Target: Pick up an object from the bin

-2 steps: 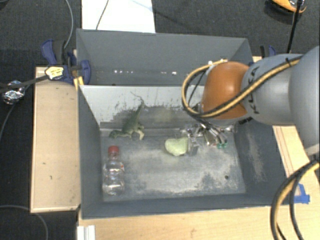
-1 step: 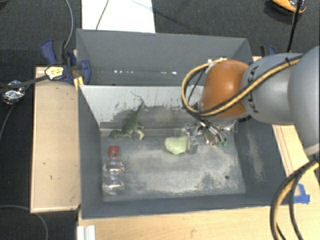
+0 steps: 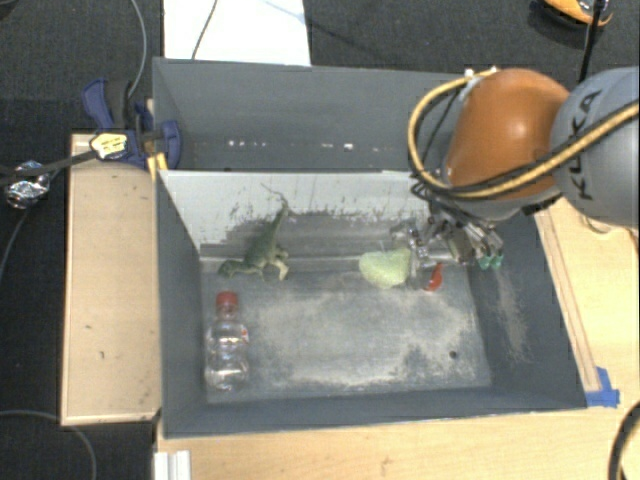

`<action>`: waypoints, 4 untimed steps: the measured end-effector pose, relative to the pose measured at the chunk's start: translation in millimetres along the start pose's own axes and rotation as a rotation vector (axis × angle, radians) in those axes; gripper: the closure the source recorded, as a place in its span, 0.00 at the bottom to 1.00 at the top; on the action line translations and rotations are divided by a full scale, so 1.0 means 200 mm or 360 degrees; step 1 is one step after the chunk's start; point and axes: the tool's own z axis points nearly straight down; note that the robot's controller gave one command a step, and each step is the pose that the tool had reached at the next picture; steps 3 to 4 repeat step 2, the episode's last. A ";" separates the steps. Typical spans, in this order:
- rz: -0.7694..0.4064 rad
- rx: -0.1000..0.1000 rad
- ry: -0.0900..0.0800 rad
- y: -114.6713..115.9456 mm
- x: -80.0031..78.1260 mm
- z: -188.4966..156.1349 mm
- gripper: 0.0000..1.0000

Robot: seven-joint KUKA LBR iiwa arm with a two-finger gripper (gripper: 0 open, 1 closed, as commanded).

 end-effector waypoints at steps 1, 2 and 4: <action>0.0000 0.0000 0.0000 0.00 0.00 0.00 1.00; 0.0150 0.0000 -0.0007 0.03 0.01 -0.44 1.00; 0.0150 0.0000 -0.0007 0.03 0.01 -0.44 1.00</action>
Offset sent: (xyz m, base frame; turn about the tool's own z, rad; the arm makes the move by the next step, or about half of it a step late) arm -0.0047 0.0059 0.0865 0.0940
